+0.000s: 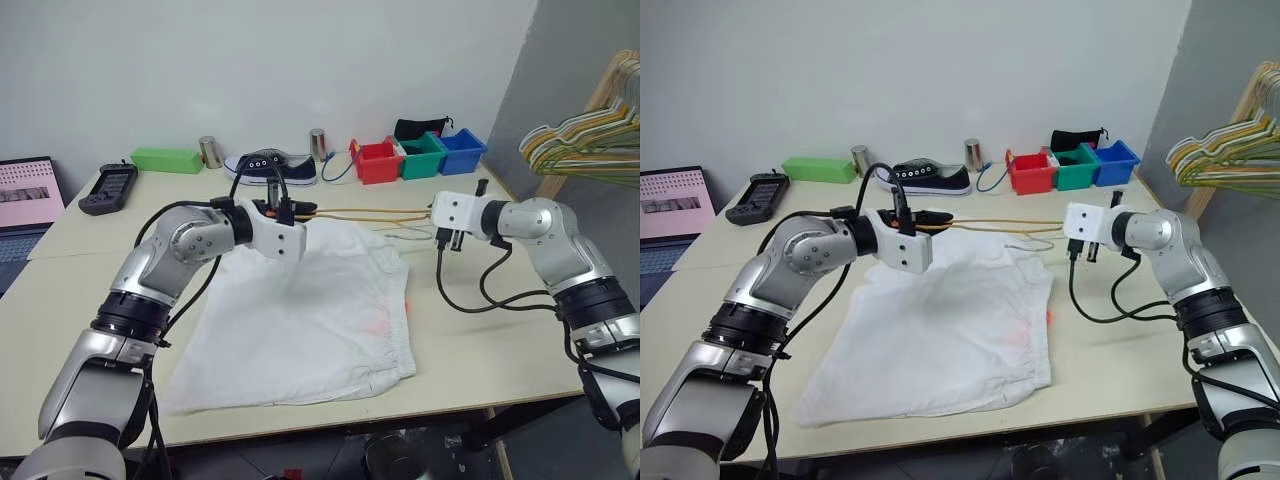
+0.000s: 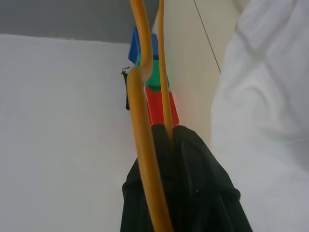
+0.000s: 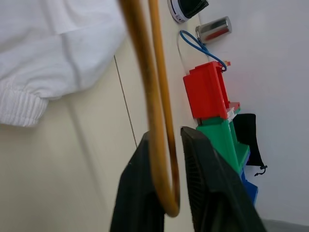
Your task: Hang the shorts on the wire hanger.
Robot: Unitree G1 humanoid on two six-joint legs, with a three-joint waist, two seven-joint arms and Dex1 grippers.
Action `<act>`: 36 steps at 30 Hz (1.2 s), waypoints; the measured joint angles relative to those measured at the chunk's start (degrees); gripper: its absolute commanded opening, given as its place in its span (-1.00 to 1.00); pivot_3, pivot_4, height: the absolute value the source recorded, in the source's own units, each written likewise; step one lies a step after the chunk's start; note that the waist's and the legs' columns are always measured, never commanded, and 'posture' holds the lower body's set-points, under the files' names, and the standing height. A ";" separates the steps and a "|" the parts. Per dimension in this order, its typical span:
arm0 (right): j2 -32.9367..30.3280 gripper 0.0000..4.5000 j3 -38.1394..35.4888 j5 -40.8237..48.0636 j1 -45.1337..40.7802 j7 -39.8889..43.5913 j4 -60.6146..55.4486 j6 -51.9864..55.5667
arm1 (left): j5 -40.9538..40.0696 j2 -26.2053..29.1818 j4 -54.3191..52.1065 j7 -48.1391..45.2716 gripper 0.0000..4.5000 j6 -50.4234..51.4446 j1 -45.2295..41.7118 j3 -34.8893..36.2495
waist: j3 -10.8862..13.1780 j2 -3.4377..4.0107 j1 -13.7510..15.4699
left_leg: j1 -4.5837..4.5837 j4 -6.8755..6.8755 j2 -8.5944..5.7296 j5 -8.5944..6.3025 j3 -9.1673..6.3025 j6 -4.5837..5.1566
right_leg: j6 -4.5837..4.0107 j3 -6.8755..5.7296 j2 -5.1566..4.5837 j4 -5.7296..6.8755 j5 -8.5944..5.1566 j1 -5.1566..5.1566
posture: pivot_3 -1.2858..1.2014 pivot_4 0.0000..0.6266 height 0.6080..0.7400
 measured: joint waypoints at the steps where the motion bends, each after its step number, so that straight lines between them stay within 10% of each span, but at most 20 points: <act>1: 0.00 -0.99 0.08 -0.10 0.00 0.02 0.10 -0.31 | -0.01 -0.01 0.32 0.27 -1.00 0.00 -0.33 0.00 | 0.00 0.00 0.00 | 0.00 0.00 0.00 0.00 -0.01 0.00 | 0.00 -0.01 0.00 0.00 0.00 0.00 | -0.20 -1.00 1.00; 7: 0.00 -0.99 0.08 -0.36 0.00 -0.40 0.76 -1.16 | 0.01 -0.04 0.71 0.25 -1.00 -0.73 -0.91 -0.12 | 0.00 0.00 -0.02 | 0.00 0.00 0.00 0.00 0.00 0.00 | 0.00 -0.01 0.00 0.01 0.00 0.01 | -0.20 -0.99 1.00; 26: -3.71 -1.00 -1.37 3.62 4.05 9.92 4.24 7.67 | -21.29 1.43 -6.09 -13.62 0.93 6.52 -0.27 4.27 | 0.00 -0.03 0.57 | -0.03 0.00 0.01 -0.01 -0.02 0.00 | -0.07 -0.05 0.00 -0.01 0.04 0.03 | -0.20 -0.94 1.00; 36: -19.24 -1.00 -3.47 18.67 18.15 38.69 -5.54 38.92 | -37.99 1.27 -27.01 -10.79 0.99 36.69 17.37 14.79 | 0.01 0.05 1.33 | 0.08 0.01 0.10 -0.04 0.06 -0.02 | 0.03 0.02 0.02 -0.02 -0.08 0.12 | -0.18 -0.91 1.00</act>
